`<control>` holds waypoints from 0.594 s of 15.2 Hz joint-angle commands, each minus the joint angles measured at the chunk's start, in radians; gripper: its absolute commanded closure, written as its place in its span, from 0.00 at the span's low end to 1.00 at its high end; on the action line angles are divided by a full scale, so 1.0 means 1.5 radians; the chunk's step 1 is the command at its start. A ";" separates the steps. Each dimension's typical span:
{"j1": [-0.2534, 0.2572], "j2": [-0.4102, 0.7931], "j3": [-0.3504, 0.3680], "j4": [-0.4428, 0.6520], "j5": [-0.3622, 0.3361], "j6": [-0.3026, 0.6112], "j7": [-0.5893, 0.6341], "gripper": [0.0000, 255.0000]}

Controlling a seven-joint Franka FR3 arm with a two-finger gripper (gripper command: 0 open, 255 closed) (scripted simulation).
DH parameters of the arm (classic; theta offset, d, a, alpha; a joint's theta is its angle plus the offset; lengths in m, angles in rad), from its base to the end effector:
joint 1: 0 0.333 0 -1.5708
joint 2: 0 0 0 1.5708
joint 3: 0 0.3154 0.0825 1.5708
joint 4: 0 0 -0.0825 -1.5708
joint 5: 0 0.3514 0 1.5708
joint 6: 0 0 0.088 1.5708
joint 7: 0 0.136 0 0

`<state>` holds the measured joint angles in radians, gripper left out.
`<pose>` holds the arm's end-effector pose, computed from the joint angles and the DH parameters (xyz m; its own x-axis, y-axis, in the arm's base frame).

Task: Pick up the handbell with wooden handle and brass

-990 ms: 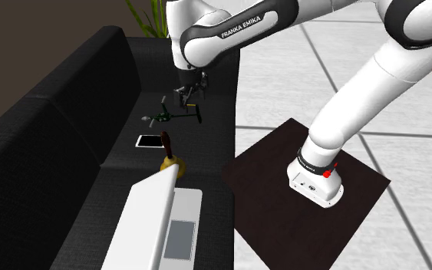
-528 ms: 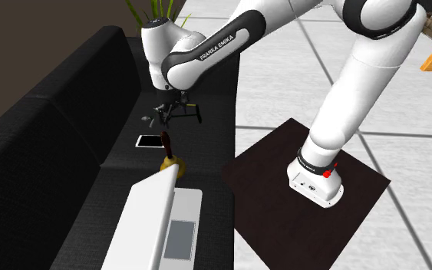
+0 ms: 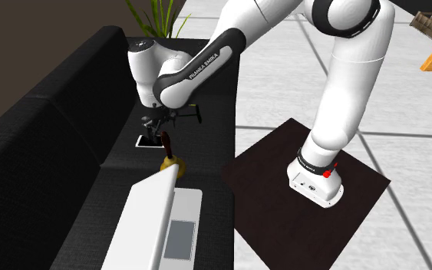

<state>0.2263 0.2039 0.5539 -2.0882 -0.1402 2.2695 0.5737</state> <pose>0.3981 0.3773 0.3331 0.9592 0.2825 0.0109 0.2825 -0.9592 -0.0052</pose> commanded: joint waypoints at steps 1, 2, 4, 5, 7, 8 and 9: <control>0.004 0.016 -0.003 -0.001 -0.012 0.015 0.008 0.00; 0.005 0.022 -0.005 -0.004 -0.017 0.023 0.011 0.00; 0.007 0.032 -0.008 -0.008 -0.025 0.035 0.016 0.00; 0.007 0.032 -0.008 -0.008 -0.024 0.035 0.016 0.00; 0.008 0.032 -0.008 -0.007 -0.025 0.034 0.017 1.00; 0.008 0.032 -0.008 -0.007 -0.025 0.034 0.017 1.00; 0.008 0.032 -0.008 -0.007 -0.025 0.034 0.017 1.00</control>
<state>0.2382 0.2515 0.5424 -2.0981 -0.1772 2.3211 0.5992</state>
